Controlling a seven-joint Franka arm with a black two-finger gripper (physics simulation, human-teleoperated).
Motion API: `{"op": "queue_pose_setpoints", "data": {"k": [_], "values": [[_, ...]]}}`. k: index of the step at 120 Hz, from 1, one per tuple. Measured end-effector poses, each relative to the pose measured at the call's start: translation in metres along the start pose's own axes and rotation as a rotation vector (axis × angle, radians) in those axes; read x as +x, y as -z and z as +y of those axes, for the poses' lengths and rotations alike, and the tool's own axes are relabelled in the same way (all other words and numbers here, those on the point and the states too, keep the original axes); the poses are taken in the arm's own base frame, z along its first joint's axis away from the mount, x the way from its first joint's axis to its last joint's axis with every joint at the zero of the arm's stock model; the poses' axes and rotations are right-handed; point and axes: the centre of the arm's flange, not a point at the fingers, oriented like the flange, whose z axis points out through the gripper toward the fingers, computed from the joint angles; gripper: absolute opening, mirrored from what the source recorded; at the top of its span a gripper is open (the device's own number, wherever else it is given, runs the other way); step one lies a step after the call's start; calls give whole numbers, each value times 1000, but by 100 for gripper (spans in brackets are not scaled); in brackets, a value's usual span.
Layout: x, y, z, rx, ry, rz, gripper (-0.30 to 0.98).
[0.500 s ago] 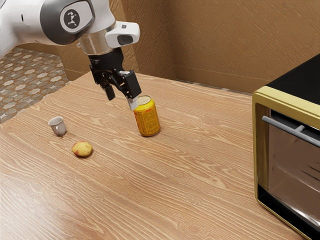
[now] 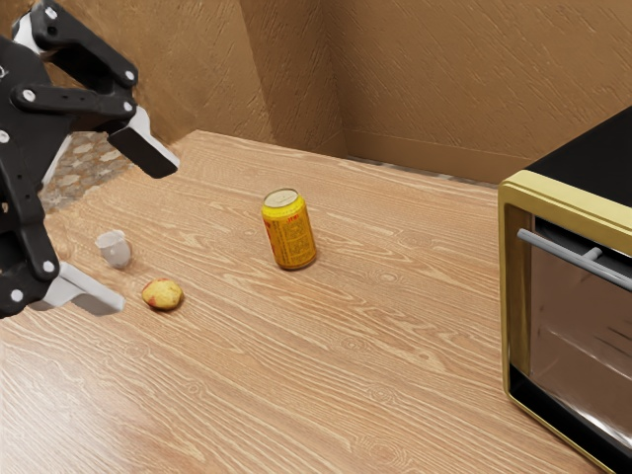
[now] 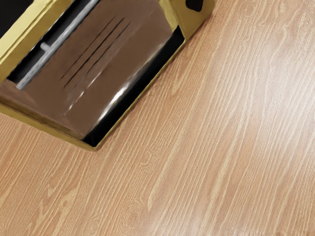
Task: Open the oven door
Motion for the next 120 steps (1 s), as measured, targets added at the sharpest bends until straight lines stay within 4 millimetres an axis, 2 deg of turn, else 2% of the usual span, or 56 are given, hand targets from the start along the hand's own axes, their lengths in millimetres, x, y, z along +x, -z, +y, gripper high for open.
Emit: {"op": "queue_pose_setpoints", "data": {"k": [4,8,14,20,25,34,45,58,67,72,82,95,103,110,120], "values": [[-5,-4,14,-15,-80,14,68],[-6,-17,27,-44,-172,25,68],[2,-41,35,-87,-294,40,69],[20,-70,46,-127,-418,45,69],[43,-96,58,-157,-526,53,69],[82,-115,63,-176,-682,107,69],[116,-140,54,-181,-811,143,69],[136,-166,22,-139,-872,128,68],[141,-164,6,-78,-889,113,69],[143,-169,0,-61,-891,97,69],[147,-193,-14,-52,-892,66,69],[153,-239,-29,-88,-887,39,69],[152,-258,-40,-98,-875,26,68],[152,-273,-49,-106,-864,25,68],[155,-278,-60,-92,-848,24,69]]}}
